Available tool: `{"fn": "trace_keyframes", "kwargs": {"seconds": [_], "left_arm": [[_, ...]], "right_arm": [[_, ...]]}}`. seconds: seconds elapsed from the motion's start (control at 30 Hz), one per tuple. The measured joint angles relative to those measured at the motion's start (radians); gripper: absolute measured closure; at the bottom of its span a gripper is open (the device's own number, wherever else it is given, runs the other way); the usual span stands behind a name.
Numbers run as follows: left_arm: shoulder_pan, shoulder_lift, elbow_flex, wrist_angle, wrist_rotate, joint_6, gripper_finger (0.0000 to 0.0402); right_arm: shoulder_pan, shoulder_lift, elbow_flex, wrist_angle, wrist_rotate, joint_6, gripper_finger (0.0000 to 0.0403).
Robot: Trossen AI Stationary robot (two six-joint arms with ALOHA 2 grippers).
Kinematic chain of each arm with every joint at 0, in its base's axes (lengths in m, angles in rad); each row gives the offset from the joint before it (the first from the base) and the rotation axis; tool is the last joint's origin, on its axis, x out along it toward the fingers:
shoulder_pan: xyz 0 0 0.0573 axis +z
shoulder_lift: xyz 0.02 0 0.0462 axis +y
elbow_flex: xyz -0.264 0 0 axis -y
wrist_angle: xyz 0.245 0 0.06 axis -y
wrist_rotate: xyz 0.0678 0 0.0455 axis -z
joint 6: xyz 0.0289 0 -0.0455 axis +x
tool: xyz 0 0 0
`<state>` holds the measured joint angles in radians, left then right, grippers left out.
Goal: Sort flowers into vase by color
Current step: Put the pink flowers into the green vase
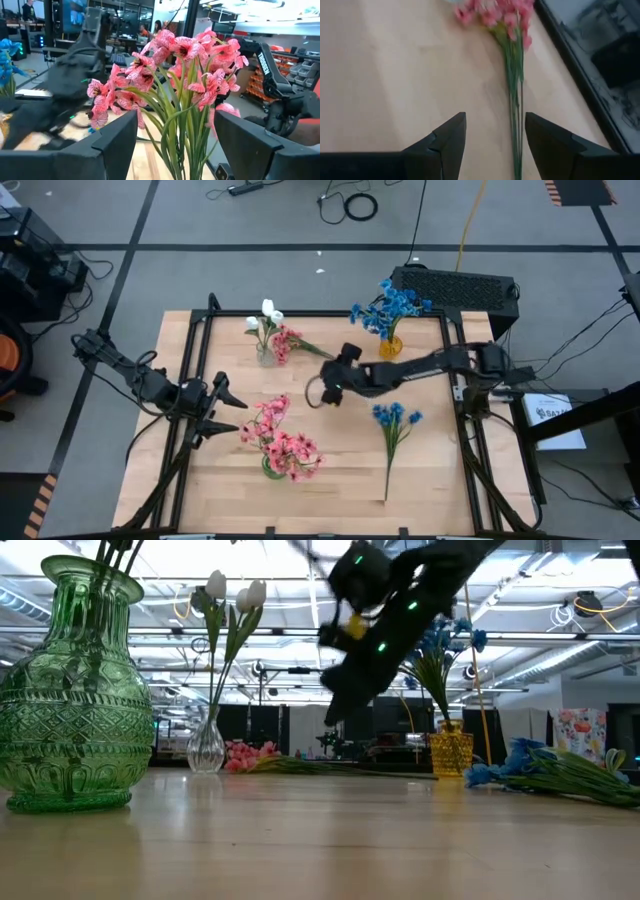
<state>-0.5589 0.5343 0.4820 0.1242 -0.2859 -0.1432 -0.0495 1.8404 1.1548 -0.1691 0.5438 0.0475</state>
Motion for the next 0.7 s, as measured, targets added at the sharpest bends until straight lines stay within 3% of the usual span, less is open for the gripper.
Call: {"fn": "trace_keyframes", "kwargs": {"seconds": [0.27,0.7], "left_arm": [[0.0,0.008,0.0,-0.004,0.001,0.003,0.0132],[0.0,0.035,0.0,-0.001,0.002,0.004,0.0132]], "right_arm": [[-0.12,0.114,0.112,-0.107,-0.203,-0.056,0.0206],[-0.227,0.157,0.112,-0.085,-0.264,-0.231,0.0206]]}}
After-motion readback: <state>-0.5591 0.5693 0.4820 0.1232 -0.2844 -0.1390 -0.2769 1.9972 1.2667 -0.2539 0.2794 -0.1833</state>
